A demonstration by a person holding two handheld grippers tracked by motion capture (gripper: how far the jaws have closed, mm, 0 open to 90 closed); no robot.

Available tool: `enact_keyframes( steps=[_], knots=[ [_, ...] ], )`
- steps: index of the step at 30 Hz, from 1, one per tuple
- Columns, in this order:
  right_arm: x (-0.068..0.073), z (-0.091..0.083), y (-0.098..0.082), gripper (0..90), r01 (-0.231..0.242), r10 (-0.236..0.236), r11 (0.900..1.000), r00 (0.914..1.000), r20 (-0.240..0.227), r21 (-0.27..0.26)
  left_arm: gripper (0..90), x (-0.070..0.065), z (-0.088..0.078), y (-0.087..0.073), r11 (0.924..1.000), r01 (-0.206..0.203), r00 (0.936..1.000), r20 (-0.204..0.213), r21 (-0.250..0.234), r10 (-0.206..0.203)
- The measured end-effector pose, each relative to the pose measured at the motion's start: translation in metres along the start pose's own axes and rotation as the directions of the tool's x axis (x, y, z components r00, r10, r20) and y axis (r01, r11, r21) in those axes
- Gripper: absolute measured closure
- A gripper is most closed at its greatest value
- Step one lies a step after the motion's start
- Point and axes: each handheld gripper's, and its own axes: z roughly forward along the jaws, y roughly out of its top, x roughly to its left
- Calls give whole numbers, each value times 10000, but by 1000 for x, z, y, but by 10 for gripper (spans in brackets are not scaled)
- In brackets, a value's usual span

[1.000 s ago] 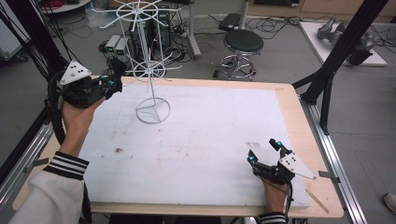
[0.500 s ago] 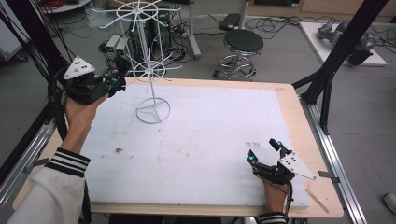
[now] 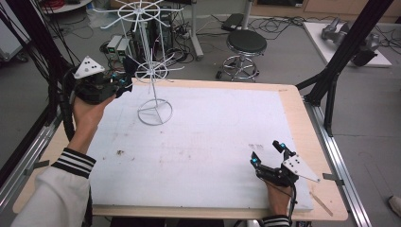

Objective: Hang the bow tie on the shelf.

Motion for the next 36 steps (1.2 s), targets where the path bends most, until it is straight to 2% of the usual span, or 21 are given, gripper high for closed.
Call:
enact_keyframes(
  steps=[19,30,34,36],
  knots=[
    [0,0,0,87,15,-15,10000,10000,0,-2,859,-15,18,-1,9969,-468,9986,255,639,453],
    [0,0,0,86,13,-13,10000,10000,2,-12,844,-18,19,-1,9947,-529,9977,472,878,489],
    [0,0,0,87,7,-7,10000,10000,3,-9,749,-18,19,-1,9942,-513,9975,535,941,464],
    [0,0,0,86,23,-23,10000,10000,3,-7,668,-18,19,0,9937,-577,9974,489,960,532]
  ],
)
